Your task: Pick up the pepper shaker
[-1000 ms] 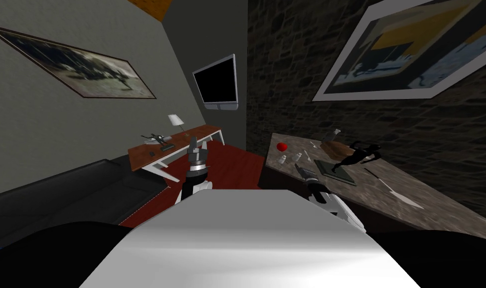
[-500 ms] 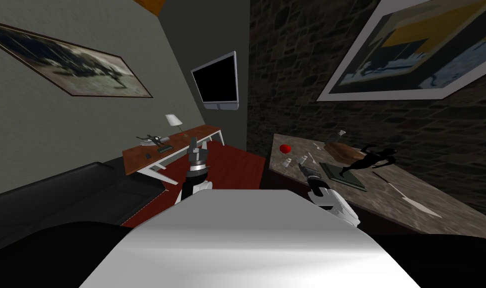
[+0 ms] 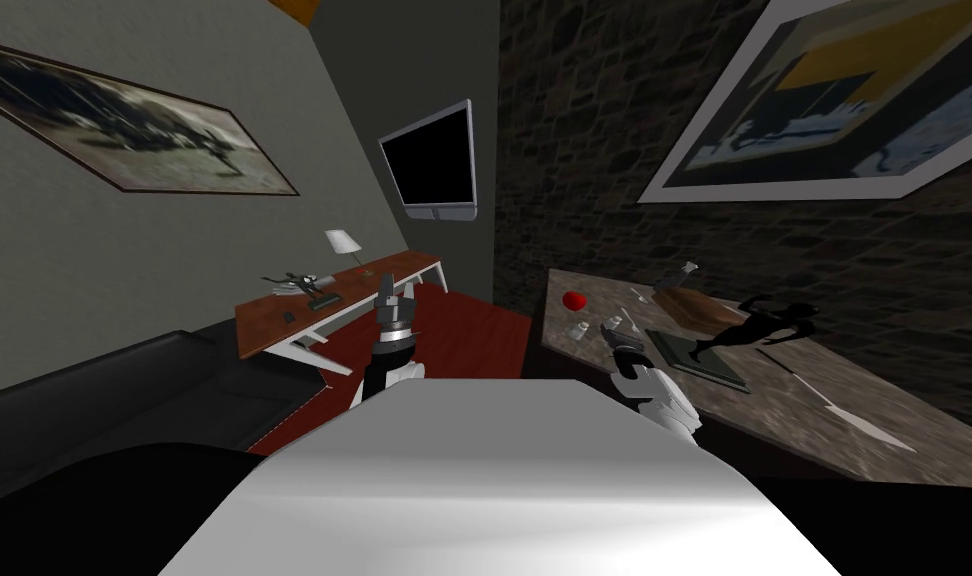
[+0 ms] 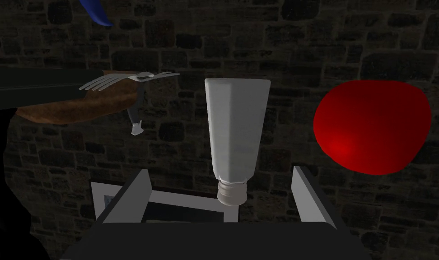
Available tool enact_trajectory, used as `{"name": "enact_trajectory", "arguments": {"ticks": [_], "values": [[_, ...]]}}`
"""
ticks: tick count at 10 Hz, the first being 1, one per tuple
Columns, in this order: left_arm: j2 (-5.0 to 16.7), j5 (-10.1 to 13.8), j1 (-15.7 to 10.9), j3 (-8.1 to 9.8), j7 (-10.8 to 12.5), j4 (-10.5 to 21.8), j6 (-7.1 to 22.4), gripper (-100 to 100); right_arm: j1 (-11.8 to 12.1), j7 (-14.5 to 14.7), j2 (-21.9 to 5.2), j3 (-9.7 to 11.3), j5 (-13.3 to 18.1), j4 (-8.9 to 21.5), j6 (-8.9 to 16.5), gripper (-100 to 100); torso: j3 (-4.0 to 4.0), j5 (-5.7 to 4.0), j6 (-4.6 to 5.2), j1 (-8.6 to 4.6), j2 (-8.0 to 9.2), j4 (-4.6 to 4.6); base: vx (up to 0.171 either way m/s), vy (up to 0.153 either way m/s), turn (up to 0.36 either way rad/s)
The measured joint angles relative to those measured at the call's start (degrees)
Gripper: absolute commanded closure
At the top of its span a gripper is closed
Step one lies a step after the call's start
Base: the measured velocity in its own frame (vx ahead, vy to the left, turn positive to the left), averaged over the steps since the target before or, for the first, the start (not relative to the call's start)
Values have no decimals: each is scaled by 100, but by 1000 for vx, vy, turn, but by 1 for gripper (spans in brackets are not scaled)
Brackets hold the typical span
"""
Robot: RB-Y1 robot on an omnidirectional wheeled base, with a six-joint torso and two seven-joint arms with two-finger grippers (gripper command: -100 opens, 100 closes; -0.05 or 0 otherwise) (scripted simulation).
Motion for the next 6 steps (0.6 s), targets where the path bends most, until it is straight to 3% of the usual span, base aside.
{"name": "enact_trajectory", "arguments": {"ticks": [2, 3, 4, 5, 6], "values": [[0, 0, 0, 0, 0, 0, 0, 0, -220, 87, -14, -42, 24, 124, 210, -100, -3, -1, -1, -5, -5, -1, 64, 4, 7], [0, 0, 0, 0, 0, 0, 0, 0, -230, 93, -15, -42, 25, 128, 231, 0, 4, -1, 1, -6, 9, 1, 8, 0, 0], [0, 0, -1, 0, 0, 0, 0, 0, -229, 92, -15, -42, 25, 127, 229, -100, 12, -1, 2, -6, 21, 4, 124, 33, -168], [0, 0, 1, 0, 0, 0, 0, 0, -215, 111, 1, -184, 65, 318, 36, -100, -2, -1, 7, 3, -5, -1, 159, 39, -88], [0, 0, 1, 0, 0, 0, 0, 0, -109, 98, -43, -201, 22, 321, -128, -100, -11, 2, 1, 5, -20, -4, 204, 57, -108]]}}
